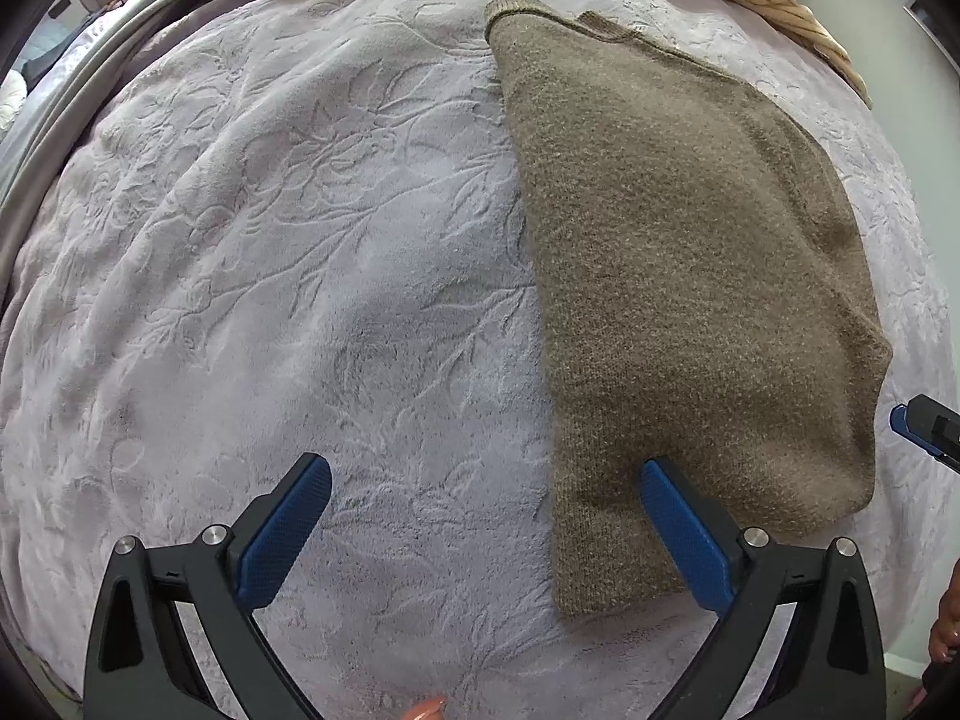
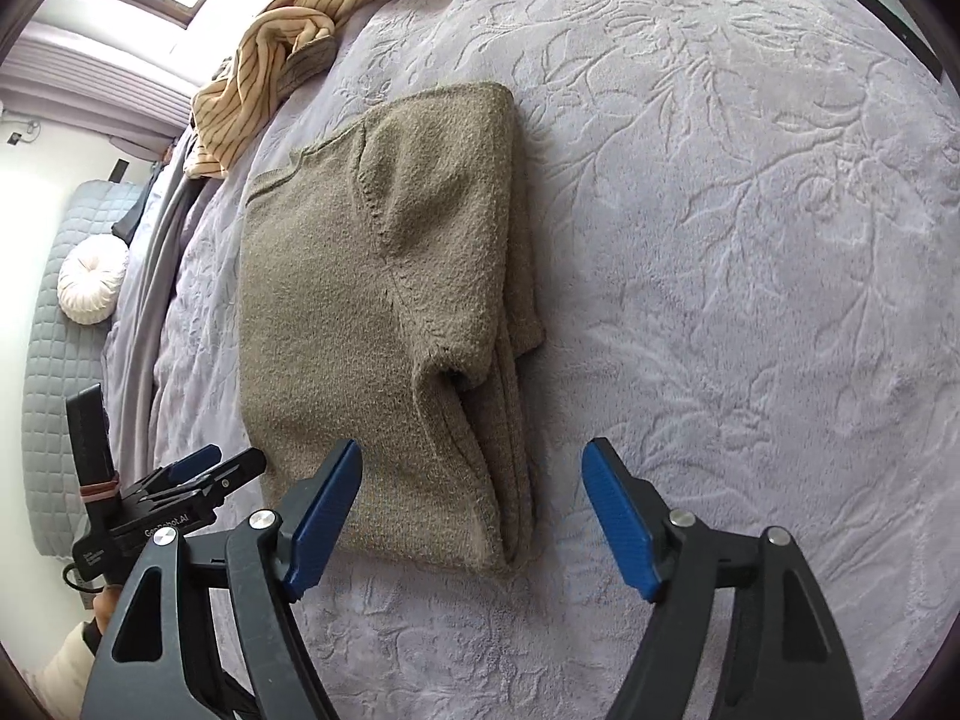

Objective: Fold small clothes

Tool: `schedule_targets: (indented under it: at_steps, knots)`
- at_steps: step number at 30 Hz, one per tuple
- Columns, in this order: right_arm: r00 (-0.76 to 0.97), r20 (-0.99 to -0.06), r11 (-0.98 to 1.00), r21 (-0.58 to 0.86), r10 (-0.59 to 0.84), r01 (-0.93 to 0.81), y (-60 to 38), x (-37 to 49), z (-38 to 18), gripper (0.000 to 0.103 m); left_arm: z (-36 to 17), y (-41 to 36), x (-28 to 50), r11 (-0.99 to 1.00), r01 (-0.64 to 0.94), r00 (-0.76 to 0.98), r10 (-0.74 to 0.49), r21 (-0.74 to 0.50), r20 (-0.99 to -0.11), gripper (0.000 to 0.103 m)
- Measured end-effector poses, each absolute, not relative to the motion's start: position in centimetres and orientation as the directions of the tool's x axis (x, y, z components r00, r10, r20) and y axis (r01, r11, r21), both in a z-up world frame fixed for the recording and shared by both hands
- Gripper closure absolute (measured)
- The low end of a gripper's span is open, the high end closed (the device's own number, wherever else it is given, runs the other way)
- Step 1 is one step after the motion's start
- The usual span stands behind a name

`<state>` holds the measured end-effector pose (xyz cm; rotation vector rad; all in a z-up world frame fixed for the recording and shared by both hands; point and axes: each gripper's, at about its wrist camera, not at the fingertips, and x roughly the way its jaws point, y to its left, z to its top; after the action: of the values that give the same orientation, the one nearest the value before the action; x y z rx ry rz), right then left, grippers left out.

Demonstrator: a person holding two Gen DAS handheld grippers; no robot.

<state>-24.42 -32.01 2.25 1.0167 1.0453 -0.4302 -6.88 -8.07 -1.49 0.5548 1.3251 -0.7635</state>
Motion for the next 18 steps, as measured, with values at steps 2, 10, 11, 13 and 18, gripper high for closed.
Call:
schedule_targets:
  at_steps: [2, 10, 11, 13, 18]
  knots:
    - [0.474, -0.866, 0.498, 0.484, 0.156, 0.72, -32.1, -24.3, 2.2, 0.024, -1.7, -8.8, -6.7, 0.64, 0.766, 0.068, -0.168, -0.056, -0.984, 0.0]
    - [0.429, -0.889, 0.506, 0.447, 0.158, 0.738, -32.2, -23.9, 1.6, 0.024, -2.2, -9.6, -6.2, 0.65, 0.757, 0.046, -0.161, -0.071, -0.986, 0.0]
    - [0.416, -0.896, 0.513, 0.434, 0.157, 0.741, -32.2, -23.7, 1.5, 0.024, -2.2, -9.4, -6.0, 0.65, 0.756, 0.04, -0.163, -0.076, -0.986, 0.0]
    - [0.392, -0.908, 0.532, 0.407, 0.149, 0.742, -32.1, -23.4, 1.5, 0.024, -2.3, -9.4, -5.7, 0.649, 0.756, 0.033, -0.165, -0.083, -0.986, 0.0]
    - [0.325, -0.939, 0.59, 0.326, 0.111, 0.739, -31.9, -22.3, 1.5, 0.024, -2.3, -8.7, -4.8, 0.648, 0.756, 0.017, -0.161, -0.092, -0.987, 0.0]
